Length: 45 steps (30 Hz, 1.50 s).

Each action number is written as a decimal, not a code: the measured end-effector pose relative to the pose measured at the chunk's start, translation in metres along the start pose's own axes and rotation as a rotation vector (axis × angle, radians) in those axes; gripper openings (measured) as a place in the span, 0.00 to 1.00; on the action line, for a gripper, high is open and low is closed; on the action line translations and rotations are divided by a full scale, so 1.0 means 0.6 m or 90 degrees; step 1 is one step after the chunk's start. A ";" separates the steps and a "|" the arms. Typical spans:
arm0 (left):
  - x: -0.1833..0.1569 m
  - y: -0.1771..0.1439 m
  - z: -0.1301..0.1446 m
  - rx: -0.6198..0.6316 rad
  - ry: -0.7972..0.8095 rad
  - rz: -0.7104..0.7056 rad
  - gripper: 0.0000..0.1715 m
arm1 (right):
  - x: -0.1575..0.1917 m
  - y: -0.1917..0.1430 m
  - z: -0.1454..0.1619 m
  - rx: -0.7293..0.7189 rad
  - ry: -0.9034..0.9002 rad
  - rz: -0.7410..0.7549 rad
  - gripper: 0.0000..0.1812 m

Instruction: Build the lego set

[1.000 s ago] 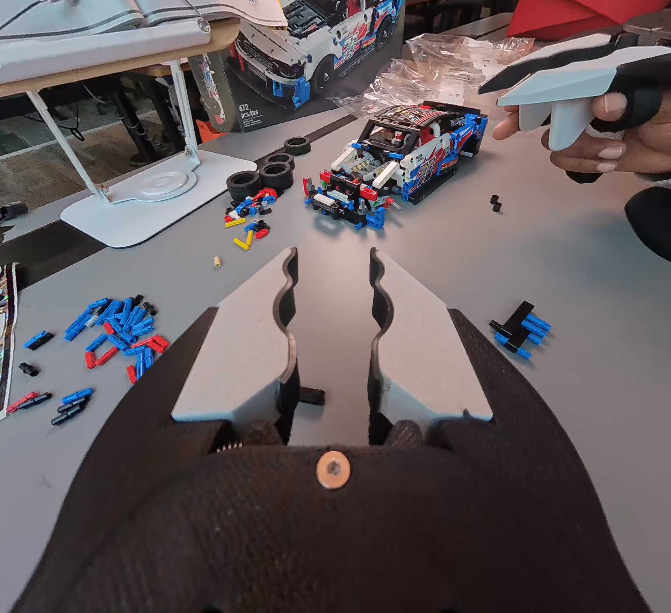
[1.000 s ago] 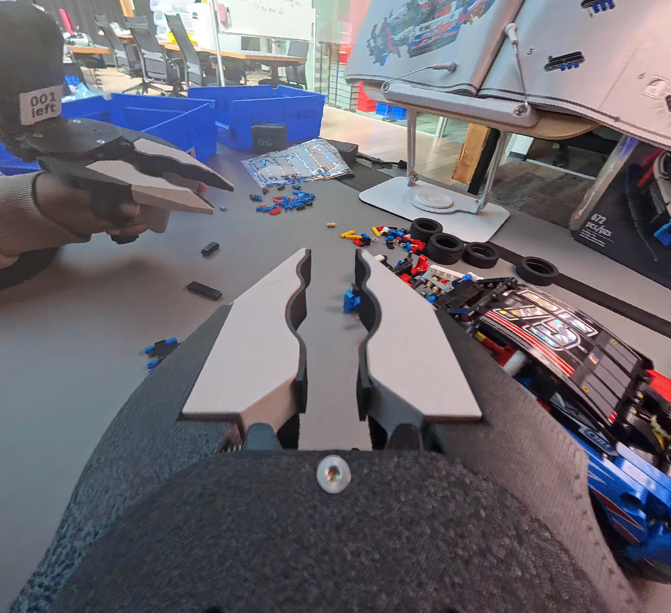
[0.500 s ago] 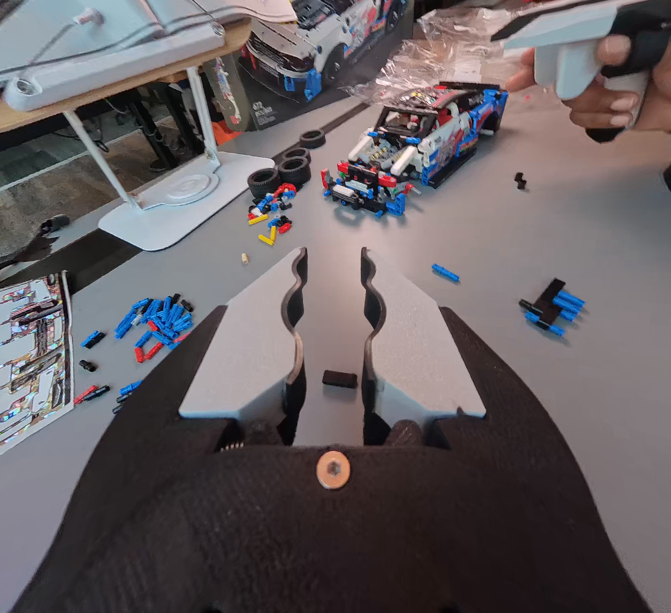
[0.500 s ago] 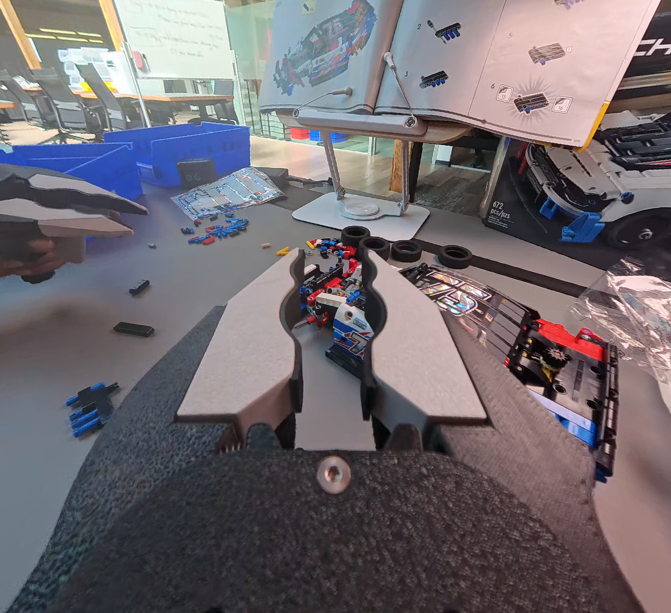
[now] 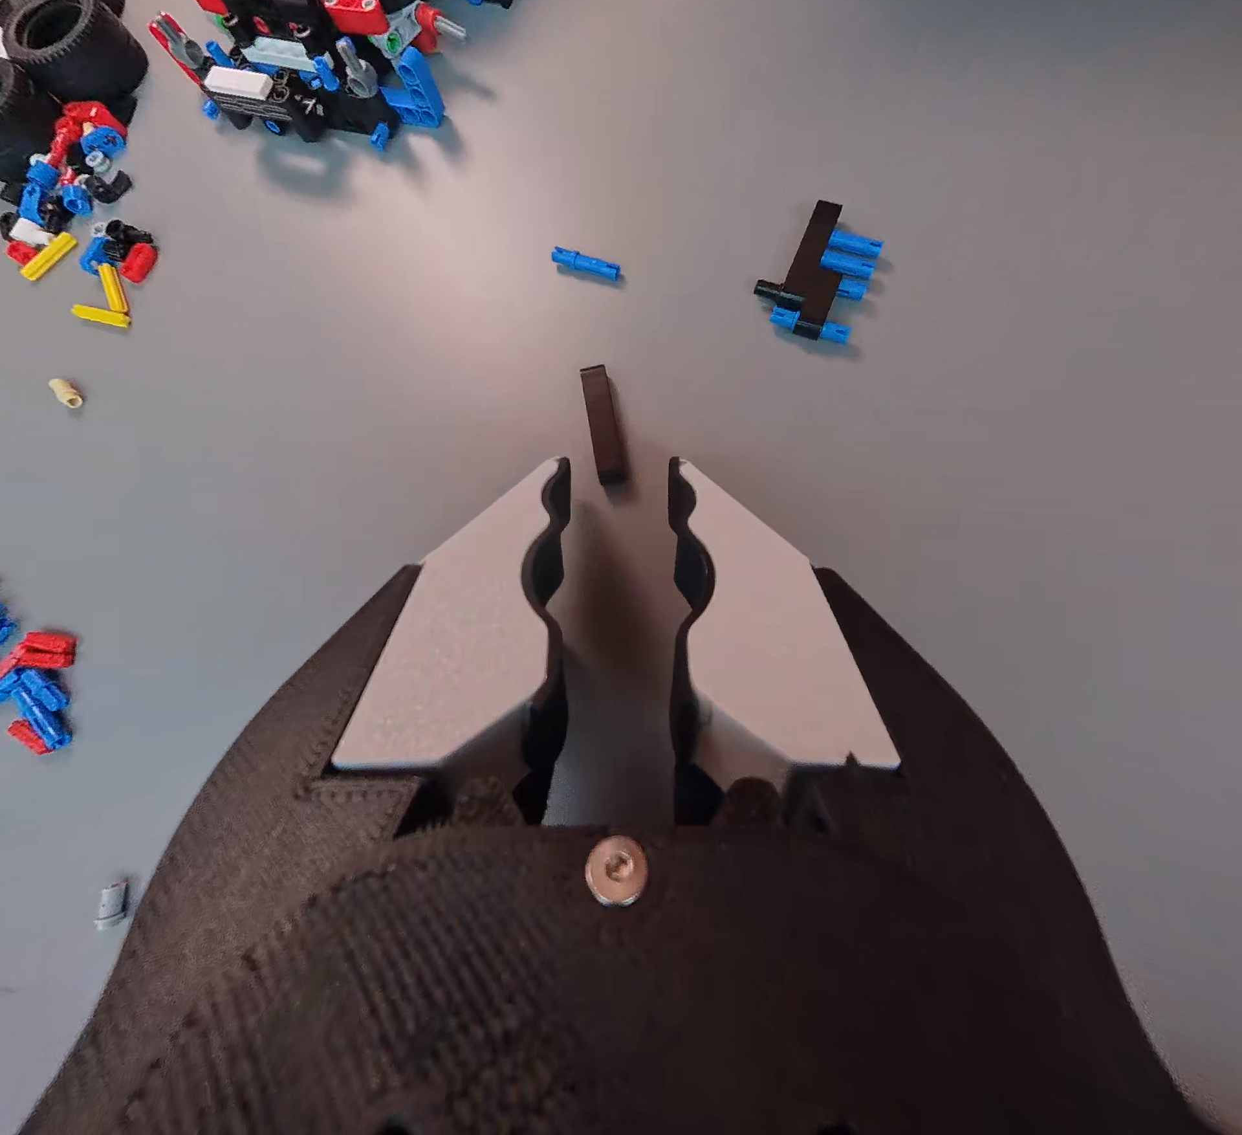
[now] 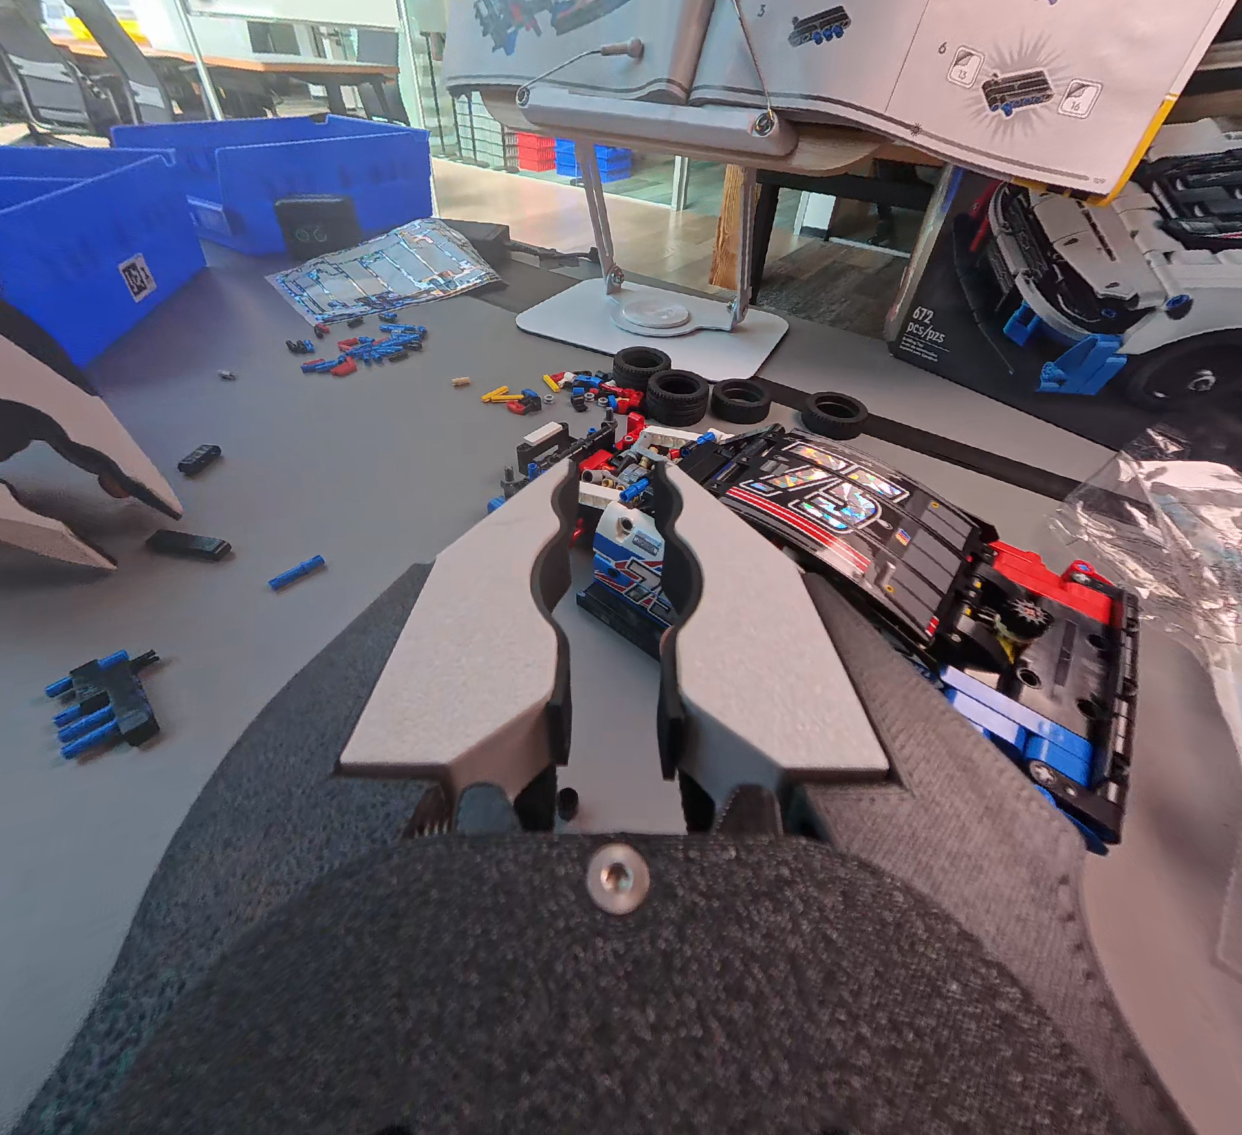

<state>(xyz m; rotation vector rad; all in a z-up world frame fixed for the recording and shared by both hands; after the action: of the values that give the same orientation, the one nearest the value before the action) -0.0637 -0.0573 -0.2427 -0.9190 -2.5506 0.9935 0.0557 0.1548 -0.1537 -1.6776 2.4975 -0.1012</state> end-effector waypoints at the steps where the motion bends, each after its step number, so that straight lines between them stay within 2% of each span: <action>1: 0.002 -0.001 0.002 0.006 0.003 -0.006 0.15 | -0.001 0.000 0.000 0.000 -0.002 0.001 0.10; 6: 0.004 0.002 0.003 0.001 0.000 -0.003 0.11 | -0.006 -0.002 0.003 0.023 -0.019 -0.007 0.08; 10: 0.009 0.005 -0.001 0.000 0.021 -0.027 0.04 | 0.025 -0.036 0.059 0.212 -0.130 -0.177 0.08; 16: 0.042 -0.002 0.006 0.005 0.004 -0.098 0.04 | 0.009 -0.083 0.141 0.372 -0.207 -0.239 0.10; 17: 0.047 -0.005 0.004 0.000 0.003 -0.112 0.07 | 0.008 -0.083 0.150 0.384 -0.213 -0.244 0.10; 20: 0.054 -0.016 -0.005 -0.021 -0.007 -0.133 0.13 | 0.012 -0.077 0.152 0.384 -0.213 -0.250 0.10; 23: 0.043 -0.019 -0.020 -0.051 -0.012 -0.116 0.13 | 0.012 -0.071 0.154 0.391 -0.222 -0.249 0.09; 28: -0.004 0.004 -0.036 -0.062 -0.007 -0.021 0.12 | 0.011 -0.065 0.157 0.399 -0.243 -0.238 0.03; 30: -0.034 0.015 -0.042 -0.067 0.003 0.042 0.12 | 0.015 -0.064 0.156 0.395 -0.238 -0.240 0.03; 34: -0.074 0.031 -0.055 -0.073 0.026 0.102 0.14 | 0.022 -0.070 0.135 0.354 -0.195 -0.254 0.02; 37: -0.094 0.049 -0.061 -0.062 0.055 0.112 0.17 | 0.072 -0.075 0.080 0.249 -0.133 -0.327 0.02; 39: -0.094 0.060 -0.063 -0.046 0.071 0.098 0.18 | 0.124 -0.079 0.065 0.220 -0.118 -0.394 0.02; 41: -0.092 0.068 -0.060 -0.024 0.090 0.084 0.18 | 0.170 -0.076 0.081 0.243 -0.156 -0.432 0.02; 45: -0.081 0.064 -0.057 -0.023 0.094 0.065 0.15 | 0.226 -0.059 0.121 0.310 -0.224 -0.450 0.02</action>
<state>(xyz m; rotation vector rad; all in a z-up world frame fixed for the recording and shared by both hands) 0.0066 -0.0487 -0.2440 -1.0999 -2.4272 0.8749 0.0481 0.0172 -0.2304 -2.0252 1.3996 -0.4011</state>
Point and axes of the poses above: each gripper's, where its closed fingertips meet, y out along the fingers, z out of its underside, x = y × z across the jaws, the point moved 2 cm from there along -y, back along the fingers, and after that the axes turned 10 degrees about z, right-handed, at the moved point
